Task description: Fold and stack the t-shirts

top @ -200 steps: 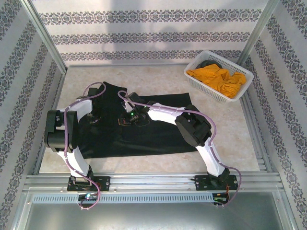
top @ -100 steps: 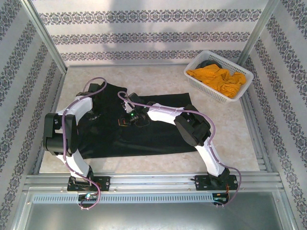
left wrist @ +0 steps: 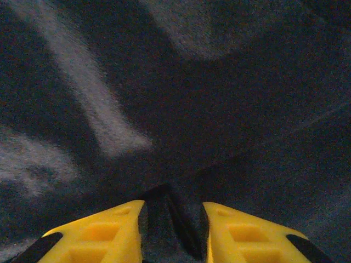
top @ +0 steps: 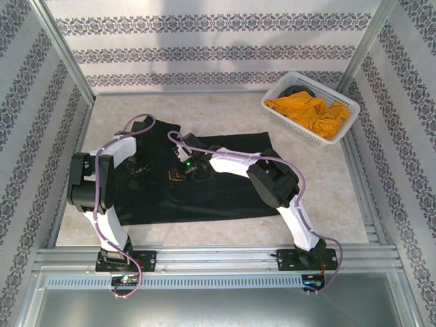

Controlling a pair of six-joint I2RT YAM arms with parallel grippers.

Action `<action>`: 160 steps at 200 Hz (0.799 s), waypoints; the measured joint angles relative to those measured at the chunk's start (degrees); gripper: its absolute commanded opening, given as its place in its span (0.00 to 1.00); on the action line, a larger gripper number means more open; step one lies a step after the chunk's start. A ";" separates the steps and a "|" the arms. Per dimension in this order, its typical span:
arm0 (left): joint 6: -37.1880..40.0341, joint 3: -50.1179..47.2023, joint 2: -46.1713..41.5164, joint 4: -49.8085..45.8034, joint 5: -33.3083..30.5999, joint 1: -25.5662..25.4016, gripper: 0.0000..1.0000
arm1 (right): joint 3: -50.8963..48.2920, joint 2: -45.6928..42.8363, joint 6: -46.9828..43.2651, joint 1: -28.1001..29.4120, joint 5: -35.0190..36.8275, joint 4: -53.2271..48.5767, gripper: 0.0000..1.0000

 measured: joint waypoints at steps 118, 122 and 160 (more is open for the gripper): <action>0.07 0.00 0.48 -0.76 -3.19 -0.31 0.15 | -0.04 0.04 0.17 -0.50 -0.07 0.39 0.00; 0.13 0.00 0.50 -0.79 -3.21 -0.31 0.13 | -0.04 0.04 0.17 -0.50 -0.09 0.39 0.00; 0.37 0.00 0.50 -0.81 -3.61 -0.31 0.00 | -0.04 0.07 0.17 -0.50 -0.24 0.39 0.00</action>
